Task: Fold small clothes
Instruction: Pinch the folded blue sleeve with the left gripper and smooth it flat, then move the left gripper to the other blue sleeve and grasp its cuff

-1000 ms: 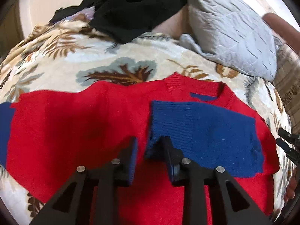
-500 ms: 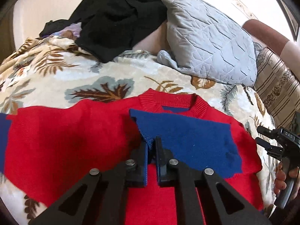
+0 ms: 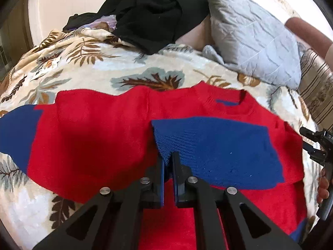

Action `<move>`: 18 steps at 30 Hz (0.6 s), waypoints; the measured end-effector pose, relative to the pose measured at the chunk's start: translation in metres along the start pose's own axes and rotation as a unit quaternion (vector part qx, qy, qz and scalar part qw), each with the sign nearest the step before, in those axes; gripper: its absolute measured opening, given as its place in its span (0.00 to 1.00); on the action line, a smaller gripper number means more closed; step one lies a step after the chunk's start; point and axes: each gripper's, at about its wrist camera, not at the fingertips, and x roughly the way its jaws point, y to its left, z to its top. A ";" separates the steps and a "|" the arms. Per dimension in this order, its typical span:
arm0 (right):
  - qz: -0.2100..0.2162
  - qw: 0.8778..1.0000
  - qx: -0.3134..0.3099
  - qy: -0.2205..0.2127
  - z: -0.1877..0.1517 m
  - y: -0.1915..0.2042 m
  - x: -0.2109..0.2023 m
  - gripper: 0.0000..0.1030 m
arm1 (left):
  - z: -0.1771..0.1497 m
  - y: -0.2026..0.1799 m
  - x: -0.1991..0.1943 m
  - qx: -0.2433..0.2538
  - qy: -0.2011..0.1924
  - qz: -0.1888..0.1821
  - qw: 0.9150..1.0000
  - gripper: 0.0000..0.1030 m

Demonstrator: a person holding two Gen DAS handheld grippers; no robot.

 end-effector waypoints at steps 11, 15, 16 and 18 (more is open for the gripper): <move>-0.018 0.998 -0.054 -0.023 -0.004 0.020 0.002 0.59 | 0.004 0.020 -0.011 -0.032 -0.006 0.002 0.999 0.22; -0.071 0.987 -0.142 -0.037 -0.017 0.054 -0.001 0.56 | 0.005 0.026 -0.031 -0.026 -0.039 0.041 0.998 0.33; -0.080 0.984 -0.155 -0.033 -0.022 0.059 0.001 0.53 | 0.006 0.025 -0.033 -0.021 -0.045 0.046 0.998 0.35; -0.123 0.973 -0.194 -0.026 -0.040 0.077 0.009 0.51 | 0.006 0.017 -0.030 -0.006 -0.045 0.059 0.997 0.38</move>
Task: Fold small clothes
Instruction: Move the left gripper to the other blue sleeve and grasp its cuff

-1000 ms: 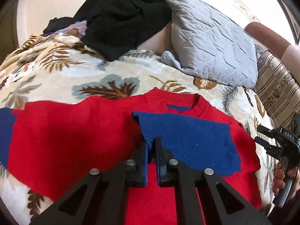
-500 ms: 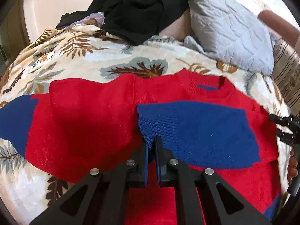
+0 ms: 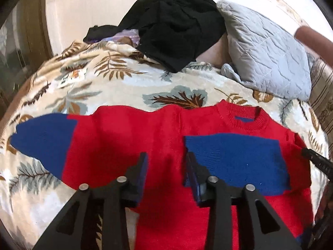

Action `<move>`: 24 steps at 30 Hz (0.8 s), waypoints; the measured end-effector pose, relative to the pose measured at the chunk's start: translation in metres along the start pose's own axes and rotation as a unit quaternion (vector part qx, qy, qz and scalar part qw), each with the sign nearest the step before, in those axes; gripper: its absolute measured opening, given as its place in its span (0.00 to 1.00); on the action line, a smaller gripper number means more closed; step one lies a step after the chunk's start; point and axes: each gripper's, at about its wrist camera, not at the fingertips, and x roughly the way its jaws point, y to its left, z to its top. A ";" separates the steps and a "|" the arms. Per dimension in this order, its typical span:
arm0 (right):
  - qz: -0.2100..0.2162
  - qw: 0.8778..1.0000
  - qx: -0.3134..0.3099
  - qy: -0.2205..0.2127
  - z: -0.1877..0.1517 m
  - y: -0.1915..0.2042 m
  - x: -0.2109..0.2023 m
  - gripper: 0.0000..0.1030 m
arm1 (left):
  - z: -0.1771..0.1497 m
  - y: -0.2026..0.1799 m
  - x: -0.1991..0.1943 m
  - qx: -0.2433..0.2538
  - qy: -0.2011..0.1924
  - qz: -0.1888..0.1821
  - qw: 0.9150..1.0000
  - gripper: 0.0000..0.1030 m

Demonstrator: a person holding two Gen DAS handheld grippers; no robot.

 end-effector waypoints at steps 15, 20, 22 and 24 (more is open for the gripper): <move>0.012 0.998 -0.038 0.038 -0.036 0.066 -0.035 0.53 | 0.013 0.041 -0.015 -0.041 0.015 0.039 0.998 0.65; 0.057 0.995 -0.082 -0.001 -0.032 0.130 -0.069 0.65 | 0.012 0.127 -0.041 -0.139 0.006 0.100 0.985 0.65; 0.065 0.994 -0.092 0.003 -0.033 0.150 -0.070 0.65 | 0.007 0.162 -0.045 -0.177 0.012 0.124 0.976 0.65; 0.070 0.993 -0.099 0.006 -0.036 0.169 -0.068 0.65 | 0.001 0.198 -0.048 -0.215 0.016 0.140 0.966 0.65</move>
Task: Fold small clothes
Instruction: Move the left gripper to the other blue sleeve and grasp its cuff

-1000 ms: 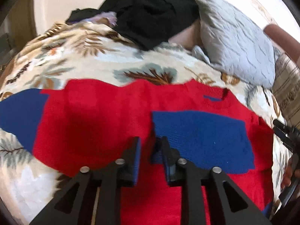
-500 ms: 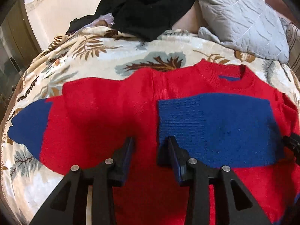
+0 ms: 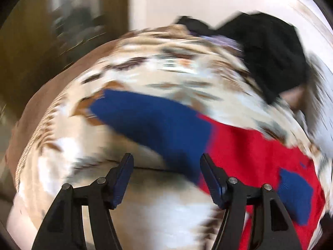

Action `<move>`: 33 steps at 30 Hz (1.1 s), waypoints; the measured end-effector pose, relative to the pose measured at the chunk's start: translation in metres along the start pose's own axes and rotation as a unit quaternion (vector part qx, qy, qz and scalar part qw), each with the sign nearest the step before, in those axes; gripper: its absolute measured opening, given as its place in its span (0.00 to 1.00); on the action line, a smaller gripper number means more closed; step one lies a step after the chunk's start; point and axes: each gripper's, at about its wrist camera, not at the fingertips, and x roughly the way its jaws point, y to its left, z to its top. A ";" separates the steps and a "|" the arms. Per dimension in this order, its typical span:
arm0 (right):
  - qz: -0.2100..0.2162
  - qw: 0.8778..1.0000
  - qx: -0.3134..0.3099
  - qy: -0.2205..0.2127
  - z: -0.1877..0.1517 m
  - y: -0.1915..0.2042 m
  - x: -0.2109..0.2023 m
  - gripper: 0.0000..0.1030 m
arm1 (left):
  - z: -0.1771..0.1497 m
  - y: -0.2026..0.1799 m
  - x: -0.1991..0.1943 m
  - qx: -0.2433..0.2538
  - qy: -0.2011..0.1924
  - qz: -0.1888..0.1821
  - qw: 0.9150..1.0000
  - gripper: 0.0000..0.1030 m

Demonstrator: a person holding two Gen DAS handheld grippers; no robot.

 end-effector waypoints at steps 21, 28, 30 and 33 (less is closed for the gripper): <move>0.017 0.999 -0.033 0.020 0.001 0.115 0.055 0.65 | 0.054 0.087 0.100 -0.062 0.059 -0.031 0.996 0.52; 0.016 1.000 -0.013 0.023 0.000 0.103 0.062 0.65 | 0.053 0.090 0.102 -0.059 0.034 -0.056 0.996 0.11; 0.016 1.000 -0.013 0.020 0.000 0.102 0.062 0.65 | 0.055 0.090 0.097 -0.059 0.021 -0.067 0.996 0.08; 0.022 1.000 -0.008 0.014 0.000 0.097 0.060 0.64 | 0.061 0.085 0.079 -0.046 -0.008 -0.085 0.995 0.08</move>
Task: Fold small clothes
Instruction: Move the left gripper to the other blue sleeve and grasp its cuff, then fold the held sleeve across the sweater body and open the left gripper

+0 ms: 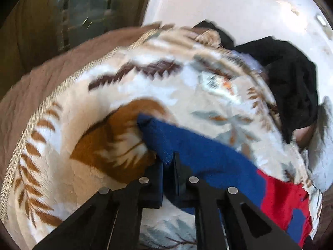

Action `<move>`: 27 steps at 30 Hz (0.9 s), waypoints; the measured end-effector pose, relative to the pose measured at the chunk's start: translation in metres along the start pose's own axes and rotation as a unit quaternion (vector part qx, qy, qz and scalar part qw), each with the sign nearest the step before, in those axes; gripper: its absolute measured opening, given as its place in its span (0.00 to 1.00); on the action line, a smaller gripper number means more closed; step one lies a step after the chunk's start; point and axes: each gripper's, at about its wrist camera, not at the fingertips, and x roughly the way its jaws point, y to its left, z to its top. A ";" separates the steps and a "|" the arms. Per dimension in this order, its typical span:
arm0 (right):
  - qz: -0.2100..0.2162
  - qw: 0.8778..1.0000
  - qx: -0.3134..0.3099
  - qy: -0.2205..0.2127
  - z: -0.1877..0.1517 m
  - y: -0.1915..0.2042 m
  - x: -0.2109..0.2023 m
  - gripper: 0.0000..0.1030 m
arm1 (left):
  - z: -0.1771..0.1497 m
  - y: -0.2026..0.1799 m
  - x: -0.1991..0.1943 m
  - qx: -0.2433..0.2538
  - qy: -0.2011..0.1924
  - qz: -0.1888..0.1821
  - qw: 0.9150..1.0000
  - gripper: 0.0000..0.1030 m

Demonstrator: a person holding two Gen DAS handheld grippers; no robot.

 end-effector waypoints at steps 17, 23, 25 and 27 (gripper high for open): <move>-0.030 0.998 0.052 -0.031 -0.014 -0.082 -0.042 0.64 | -0.063 -0.201 -0.095 0.278 -0.077 -0.082 0.954 0.08; -0.069 0.993 0.089 -0.045 -0.023 -0.151 -0.076 0.64 | -0.128 -0.305 -0.105 0.357 -0.052 -0.147 0.921 0.08; -0.081 0.990 0.102 -0.050 -0.026 -0.175 -0.085 0.64 | -0.149 -0.332 -0.105 0.374 -0.040 -0.168 0.911 0.08; -0.092 0.988 0.117 -0.053 -0.030 -0.199 -0.095 0.64 | -0.173 -0.363 -0.100 0.395 -0.026 -0.182 0.900 0.08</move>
